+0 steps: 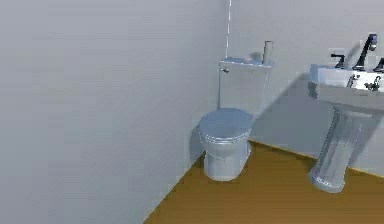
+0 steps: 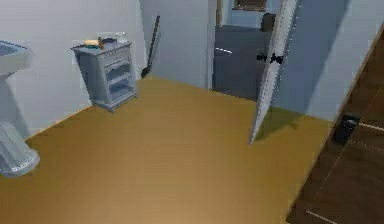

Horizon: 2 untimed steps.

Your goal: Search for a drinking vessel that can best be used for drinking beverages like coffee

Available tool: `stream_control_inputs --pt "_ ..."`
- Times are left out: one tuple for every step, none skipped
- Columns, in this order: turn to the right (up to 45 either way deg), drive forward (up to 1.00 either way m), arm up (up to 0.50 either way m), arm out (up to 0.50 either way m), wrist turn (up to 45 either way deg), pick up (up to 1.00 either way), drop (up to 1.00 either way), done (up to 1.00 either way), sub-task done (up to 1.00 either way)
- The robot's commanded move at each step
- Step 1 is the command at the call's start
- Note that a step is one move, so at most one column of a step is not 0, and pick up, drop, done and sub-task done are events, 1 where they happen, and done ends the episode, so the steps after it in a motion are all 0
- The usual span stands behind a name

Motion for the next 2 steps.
stream_control_inputs --pt "45.0 0.00 0.00 0.00 0.0 0.00 0.00 0.00 0.00" --pt "45.0 0.00 0.00 0.00 0.0 0.00 0.00 0.00 0.00"
